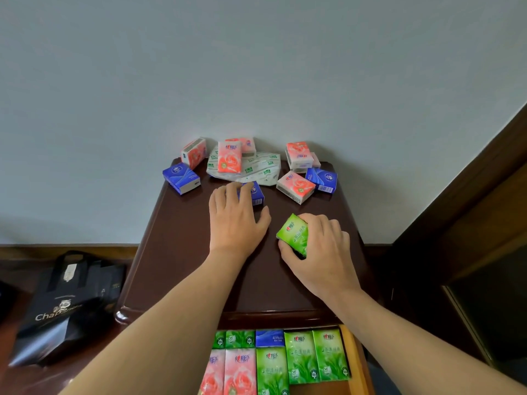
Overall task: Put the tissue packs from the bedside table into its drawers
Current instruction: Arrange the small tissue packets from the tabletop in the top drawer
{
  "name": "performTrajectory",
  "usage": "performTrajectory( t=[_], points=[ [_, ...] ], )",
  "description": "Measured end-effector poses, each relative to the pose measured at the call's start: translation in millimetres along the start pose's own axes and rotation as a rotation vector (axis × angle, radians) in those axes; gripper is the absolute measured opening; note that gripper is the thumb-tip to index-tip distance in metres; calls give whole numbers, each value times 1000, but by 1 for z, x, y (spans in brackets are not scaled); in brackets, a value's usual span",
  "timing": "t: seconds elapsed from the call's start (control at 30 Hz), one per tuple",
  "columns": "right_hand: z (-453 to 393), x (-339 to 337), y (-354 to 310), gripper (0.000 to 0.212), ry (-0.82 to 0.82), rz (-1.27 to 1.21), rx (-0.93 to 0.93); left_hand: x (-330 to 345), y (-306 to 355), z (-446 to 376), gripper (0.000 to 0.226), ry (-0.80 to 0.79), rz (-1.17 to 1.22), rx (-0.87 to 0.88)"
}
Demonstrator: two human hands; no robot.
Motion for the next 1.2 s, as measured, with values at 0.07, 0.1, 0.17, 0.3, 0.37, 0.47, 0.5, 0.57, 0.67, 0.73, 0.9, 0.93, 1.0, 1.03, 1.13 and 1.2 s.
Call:
performTrajectory(
  t=[0.07, 0.1, 0.17, 0.3, 0.37, 0.47, 0.5, 0.57, 0.67, 0.73, 0.9, 0.93, 1.0, 1.03, 1.13, 1.2],
  points=[
    [0, -1, -1, 66, -1, -1, 14, -1, -1, 1, 70, 9, 14, -11],
    [-1, -2, -1, 67, -7, -1, 20, 0, -2, 1, 73, -2, 16, -17],
    [-1, -2, -1, 65, -28, -3, 21, 5, -4, 0, 72, -40, 5, -20],
    [0, -3, -1, 56, -39, -99, -6, 3, -4, 2, 59, 22, 24, -22],
    [1, -6, -2, 52, -17, -153, -29, 1, -5, 4, 63, 23, 18, -48],
    [3, -10, -5, 42, 33, -166, -82, 5, -11, 8, 76, -32, 41, -89],
    [3, -10, -5, 39, 38, -167, -91, 5, -13, 11, 78, -49, 65, -109],
    [3, -11, -6, 35, 36, -166, -111, 3, -17, 22, 80, -67, 116, -139],
    [3, -11, -7, 35, 10, -161, -134, -10, -19, 52, 76, -46, 180, -173],
    [2, -11, -8, 37, -15, -168, -127, -22, -20, 77, 69, -30, 245, -221],
    [6, -20, -15, 46, -131, -100, -69, -58, -15, 149, 57, -9, 533, -349],
    [8, -24, -17, 47, -165, -101, -63, -65, -13, 162, 55, -1, 565, -340],
    [15, -38, -21, 42, -217, -162, -66, -78, -10, 186, 51, 16, 580, -310],
    [22, -47, -23, 38, -219, -214, -56, -80, -9, 198, 51, 0, 598, -316],
    [54, -73, -22, 35, -170, -377, 80, -80, -5, 237, 49, -88, 703, -411],
    [86, -85, -16, 38, -169, -483, 236, -78, -1, 261, 49, -125, 699, -437]
  ],
)
Point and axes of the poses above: each hand's wrist, its own z-axis away from the middle knuckle, its own x-axis out of the palm, y = z × x, the point moved 6 cm from there along -z, towards the middle knuckle, and after that the axes turned 3 degrees about x, right-handed, at the moved point
